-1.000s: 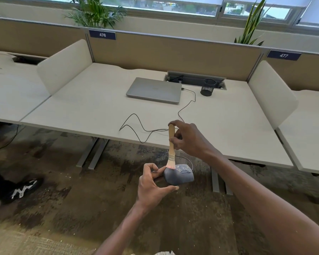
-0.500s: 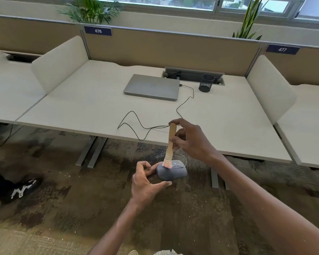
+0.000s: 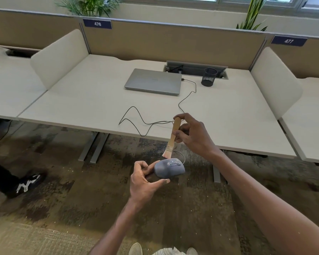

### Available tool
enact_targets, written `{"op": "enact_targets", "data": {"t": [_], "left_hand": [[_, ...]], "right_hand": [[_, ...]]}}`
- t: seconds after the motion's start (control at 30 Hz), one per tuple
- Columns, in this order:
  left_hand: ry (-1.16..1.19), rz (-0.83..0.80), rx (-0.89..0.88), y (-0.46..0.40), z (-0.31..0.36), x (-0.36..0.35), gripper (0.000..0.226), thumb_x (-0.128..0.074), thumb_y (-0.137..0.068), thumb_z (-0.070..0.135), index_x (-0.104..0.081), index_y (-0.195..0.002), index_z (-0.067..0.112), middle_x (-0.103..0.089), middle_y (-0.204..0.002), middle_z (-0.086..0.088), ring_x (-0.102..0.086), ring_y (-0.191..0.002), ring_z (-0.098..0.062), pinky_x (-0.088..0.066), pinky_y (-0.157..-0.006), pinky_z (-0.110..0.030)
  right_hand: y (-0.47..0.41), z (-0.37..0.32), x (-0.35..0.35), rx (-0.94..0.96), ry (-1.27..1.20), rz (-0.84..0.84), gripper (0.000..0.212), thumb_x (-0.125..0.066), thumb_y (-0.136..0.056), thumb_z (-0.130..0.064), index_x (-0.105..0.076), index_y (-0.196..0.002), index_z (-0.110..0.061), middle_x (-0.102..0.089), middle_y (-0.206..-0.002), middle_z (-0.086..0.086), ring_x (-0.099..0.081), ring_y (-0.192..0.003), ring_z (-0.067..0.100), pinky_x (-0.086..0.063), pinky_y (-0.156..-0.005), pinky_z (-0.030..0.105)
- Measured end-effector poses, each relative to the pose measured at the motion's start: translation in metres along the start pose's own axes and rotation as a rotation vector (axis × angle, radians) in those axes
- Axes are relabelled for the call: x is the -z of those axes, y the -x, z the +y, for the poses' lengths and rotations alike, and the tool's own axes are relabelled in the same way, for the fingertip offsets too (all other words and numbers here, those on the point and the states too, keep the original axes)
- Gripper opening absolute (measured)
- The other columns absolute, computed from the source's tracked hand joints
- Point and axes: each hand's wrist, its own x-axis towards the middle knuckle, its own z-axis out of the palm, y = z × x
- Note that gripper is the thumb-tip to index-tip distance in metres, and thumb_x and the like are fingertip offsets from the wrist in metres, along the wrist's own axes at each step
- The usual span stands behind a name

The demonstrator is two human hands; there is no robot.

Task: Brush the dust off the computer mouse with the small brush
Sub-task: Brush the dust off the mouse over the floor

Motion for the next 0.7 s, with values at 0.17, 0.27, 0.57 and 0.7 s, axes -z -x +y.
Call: {"op": "enact_targets", "data": {"t": [0.17, 0.27, 0.57, 0.7], "left_hand": [[0.027, 0.011, 0.015, -0.003, -0.003, 0.002, 0.077, -0.099, -0.051, 0.02, -0.044, -0.104, 0.011, -0.071, -0.098, -0.005, -0.07, -0.092, 0.0, -0.056, -0.075, -0.015], [0.026, 0.012, 0.013, -0.006, -0.001, 0.001, 0.076, -0.099, -0.051, 0.022, -0.044, -0.104, 0.014, -0.069, -0.098, -0.003, -0.068, -0.091, 0.005, -0.055, -0.073, -0.013], [0.062, 0.007, 0.015, -0.006, -0.003, 0.001, 0.075, -0.098, -0.051, 0.025, -0.042, -0.099, 0.018, -0.069, -0.097, -0.009, -0.069, -0.086, 0.0, -0.055, -0.071, -0.015], [0.037, 0.02, 0.011, -0.007, -0.007, 0.004, 0.075, -0.099, -0.052, 0.022, -0.042, -0.1, 0.016, -0.067, -0.094, -0.005, -0.068, -0.081, 0.002, -0.056, -0.067, -0.017]], "right_hand": [[0.009, -0.005, 0.002, 0.044, -0.016, -0.101, 0.037, -0.069, -0.093, 0.0, -0.054, -0.124, -0.015, -0.076, -0.082, 0.007, -0.077, -0.069, 0.017, -0.065, -0.071, 0.037], [0.01, -0.008, 0.001, 0.057, 0.017, -0.132, 0.038, -0.069, -0.094, -0.001, -0.053, -0.124, -0.016, -0.076, -0.084, 0.007, -0.077, -0.071, 0.018, -0.065, -0.074, 0.04], [-0.008, -0.01, -0.002, 0.037, 0.057, -0.087, 0.036, -0.068, -0.093, 0.001, -0.055, -0.124, -0.013, -0.074, -0.083, 0.007, -0.076, -0.072, 0.018, -0.065, -0.077, 0.041], [-0.009, -0.011, -0.004, 0.03, -0.006, -0.061, 0.033, -0.067, -0.094, 0.001, -0.054, -0.119, -0.015, -0.075, -0.085, 0.009, -0.076, -0.072, 0.018, -0.065, -0.077, 0.04]]}}
